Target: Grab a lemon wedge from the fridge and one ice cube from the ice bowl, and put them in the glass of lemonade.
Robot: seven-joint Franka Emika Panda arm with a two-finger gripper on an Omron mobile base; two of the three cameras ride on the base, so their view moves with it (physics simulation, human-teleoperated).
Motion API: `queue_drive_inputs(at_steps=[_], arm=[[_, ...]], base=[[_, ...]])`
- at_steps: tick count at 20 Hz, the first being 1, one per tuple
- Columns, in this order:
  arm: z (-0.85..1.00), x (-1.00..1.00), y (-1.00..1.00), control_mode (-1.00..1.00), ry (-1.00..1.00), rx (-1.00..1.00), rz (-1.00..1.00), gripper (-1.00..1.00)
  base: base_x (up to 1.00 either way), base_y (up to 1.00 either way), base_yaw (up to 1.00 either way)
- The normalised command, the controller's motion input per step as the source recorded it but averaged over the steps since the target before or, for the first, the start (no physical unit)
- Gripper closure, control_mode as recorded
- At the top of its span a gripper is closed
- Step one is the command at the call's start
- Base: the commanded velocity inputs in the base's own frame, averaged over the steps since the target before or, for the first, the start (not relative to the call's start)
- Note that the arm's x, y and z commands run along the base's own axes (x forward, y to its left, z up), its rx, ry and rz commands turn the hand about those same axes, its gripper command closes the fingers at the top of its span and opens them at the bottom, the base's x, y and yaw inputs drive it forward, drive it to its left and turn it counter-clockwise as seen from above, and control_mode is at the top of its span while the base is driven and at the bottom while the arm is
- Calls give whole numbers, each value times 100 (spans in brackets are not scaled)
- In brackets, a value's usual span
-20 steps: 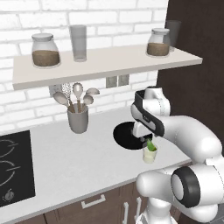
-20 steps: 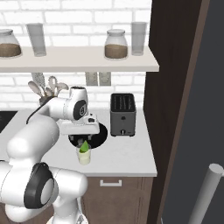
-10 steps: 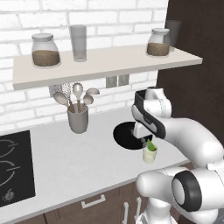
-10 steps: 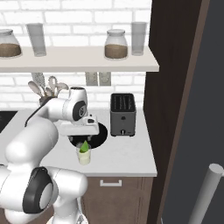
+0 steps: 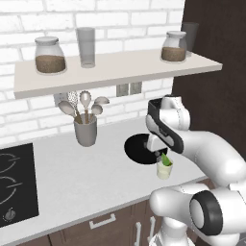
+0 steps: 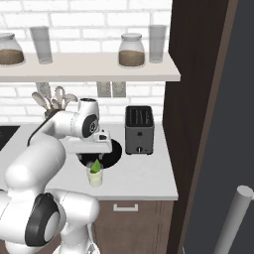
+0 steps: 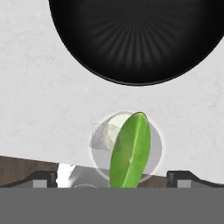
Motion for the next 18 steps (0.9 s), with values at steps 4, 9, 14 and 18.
queue_drive_inputs(at_steps=[4, 9, 14, 18], arm=[[8, 0, 0, -100, -3, 5, 0, -100], [6, 0, -1, -100, -2, 7, 0, -100], [5, -1, 0, -100, -3, 5, 0, -100], [6, 0, 0, -100, -3, 6, 0, -100]], base=[[0, 0, 0], [0, 0, 0], [0, 0, 0], [0, 0, 0]])
